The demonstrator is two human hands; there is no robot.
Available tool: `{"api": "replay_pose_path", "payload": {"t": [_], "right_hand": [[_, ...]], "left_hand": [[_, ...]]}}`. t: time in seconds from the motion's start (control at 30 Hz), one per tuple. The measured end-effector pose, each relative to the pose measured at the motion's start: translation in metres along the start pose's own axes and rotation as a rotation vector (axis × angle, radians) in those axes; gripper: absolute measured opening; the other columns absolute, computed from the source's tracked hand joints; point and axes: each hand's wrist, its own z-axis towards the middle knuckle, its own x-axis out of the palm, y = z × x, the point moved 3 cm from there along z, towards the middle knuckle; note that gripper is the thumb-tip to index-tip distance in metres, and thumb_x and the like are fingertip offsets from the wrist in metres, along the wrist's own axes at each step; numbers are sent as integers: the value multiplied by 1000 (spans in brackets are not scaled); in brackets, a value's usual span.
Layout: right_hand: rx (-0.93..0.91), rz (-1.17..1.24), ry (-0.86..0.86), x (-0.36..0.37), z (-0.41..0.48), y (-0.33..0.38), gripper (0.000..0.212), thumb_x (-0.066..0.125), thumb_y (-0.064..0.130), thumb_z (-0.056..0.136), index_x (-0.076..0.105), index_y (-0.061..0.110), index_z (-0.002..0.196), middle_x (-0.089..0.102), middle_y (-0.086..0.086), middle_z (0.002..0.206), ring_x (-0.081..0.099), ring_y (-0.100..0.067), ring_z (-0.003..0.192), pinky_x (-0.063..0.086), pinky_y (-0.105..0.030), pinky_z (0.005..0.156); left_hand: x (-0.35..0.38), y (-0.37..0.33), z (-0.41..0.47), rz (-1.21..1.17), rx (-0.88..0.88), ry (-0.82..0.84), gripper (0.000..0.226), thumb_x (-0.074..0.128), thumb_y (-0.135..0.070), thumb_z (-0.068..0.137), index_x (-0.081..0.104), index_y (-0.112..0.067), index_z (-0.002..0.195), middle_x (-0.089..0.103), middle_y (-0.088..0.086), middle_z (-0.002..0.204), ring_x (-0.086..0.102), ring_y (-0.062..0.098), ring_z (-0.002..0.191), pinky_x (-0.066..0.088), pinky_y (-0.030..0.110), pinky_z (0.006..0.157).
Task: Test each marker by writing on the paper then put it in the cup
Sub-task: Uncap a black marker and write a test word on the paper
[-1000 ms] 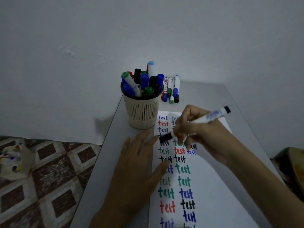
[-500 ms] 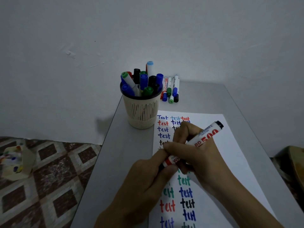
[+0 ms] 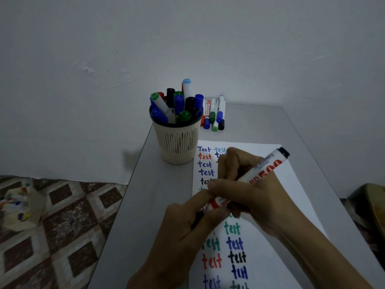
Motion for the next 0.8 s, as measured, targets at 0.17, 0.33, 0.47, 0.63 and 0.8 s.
{"api": "replay_pose_path", "payload": {"t": [0.17, 0.33, 0.47, 0.63, 0.8], "right_hand": [[22, -33, -6, -4, 8, 3, 20, 70, 13, 77, 55, 14, 64, 63, -8, 61, 54, -17, 45, 40, -18, 40], [-4, 136, -285, -38, 9, 9, 13, 64, 15, 82, 61, 3, 79, 72, -16, 91, 68, -26, 70, 53, -24, 48], [13, 19, -396, -52, 4, -11, 18, 73, -1, 71, 55, -2, 70, 69, -16, 73, 61, -24, 56, 48, -23, 43], [17, 25, -504, -53, -1, -37, 33, 67, -12, 78, 42, 1, 61, 49, -7, 46, 46, -10, 34, 38, -19, 38], [18, -64, -466, -50, -2, -40, 31, 60, -23, 75, 43, -1, 63, 52, 3, 45, 52, -1, 40, 41, -12, 40]], "left_hand": [[-6, 9, 0, 129, 8, -19, 31, 48, -59, 85, 58, -42, 110, 62, 1, 63, 57, 12, 51, 47, 29, 50], [-18, 23, 2, 515, 35, -84, 16, 45, -46, 88, 49, -46, 104, 50, -14, 77, 51, 8, 70, 40, 19, 62], [-13, 36, 3, 669, 60, 0, 29, 37, -27, 93, 51, -37, 117, 48, -21, 104, 45, 3, 97, 44, 30, 78], [-13, 40, 4, 694, 55, 4, 39, 31, -30, 92, 55, -31, 122, 52, -14, 112, 43, 6, 103, 43, 32, 83], [-14, 42, 4, 696, 57, 18, 41, 31, -33, 92, 56, -27, 124, 54, -10, 111, 45, 9, 102, 43, 35, 82]]}}
